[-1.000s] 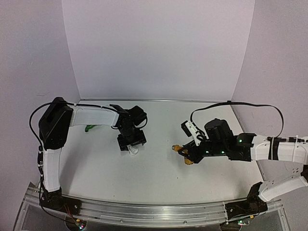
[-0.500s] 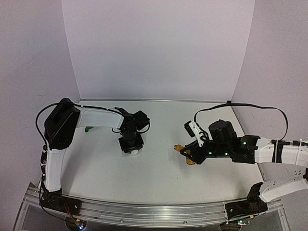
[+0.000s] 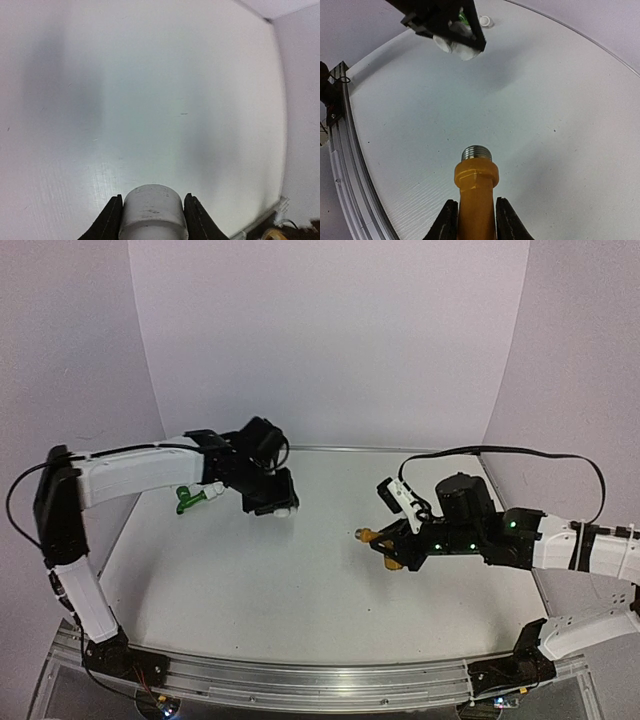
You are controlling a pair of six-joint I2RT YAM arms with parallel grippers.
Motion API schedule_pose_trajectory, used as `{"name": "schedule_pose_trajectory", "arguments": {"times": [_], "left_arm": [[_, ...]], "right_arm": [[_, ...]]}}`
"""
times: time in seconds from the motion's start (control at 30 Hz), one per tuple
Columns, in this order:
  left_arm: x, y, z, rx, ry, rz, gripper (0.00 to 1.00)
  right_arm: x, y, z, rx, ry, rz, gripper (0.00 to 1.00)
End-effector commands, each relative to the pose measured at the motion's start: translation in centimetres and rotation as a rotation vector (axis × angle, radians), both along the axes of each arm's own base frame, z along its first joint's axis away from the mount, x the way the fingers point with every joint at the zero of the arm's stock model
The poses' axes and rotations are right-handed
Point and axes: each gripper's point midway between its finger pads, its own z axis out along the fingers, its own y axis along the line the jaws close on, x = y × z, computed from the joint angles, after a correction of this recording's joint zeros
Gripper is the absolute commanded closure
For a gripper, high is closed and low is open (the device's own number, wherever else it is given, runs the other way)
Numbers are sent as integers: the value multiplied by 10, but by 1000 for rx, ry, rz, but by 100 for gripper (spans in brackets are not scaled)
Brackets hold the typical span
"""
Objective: Install the water faucets
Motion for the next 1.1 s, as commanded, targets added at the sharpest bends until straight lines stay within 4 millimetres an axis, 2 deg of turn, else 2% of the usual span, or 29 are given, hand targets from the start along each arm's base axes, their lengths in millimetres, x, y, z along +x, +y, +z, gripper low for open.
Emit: {"name": "schedule_pose_trajectory", "arguments": {"times": [0.0,0.13,0.3,0.43,0.57,0.77,1.07], "left_arm": [[-28,-17,151,-391,-377,-368,100],[-77,-12,198,-541,-500,-624,100],[-139,-3,228,-698,-534,-904,100],[-168,5,246,-818,-538,-1011,100],[-177,7,260,-893,-553,-1033,100],[-171,7,272,-945,-545,-975,100],[-164,6,271,-983,-539,-916,100]], "right_arm": [[-6,27,78,80,-215,194,100],[-11,42,117,111,-340,314,100],[-34,61,159,157,-488,518,100],[-44,75,182,155,-599,578,100],[-51,88,196,148,-682,611,100],[-50,94,210,144,-766,573,100],[-41,95,216,166,-797,480,100]]}}
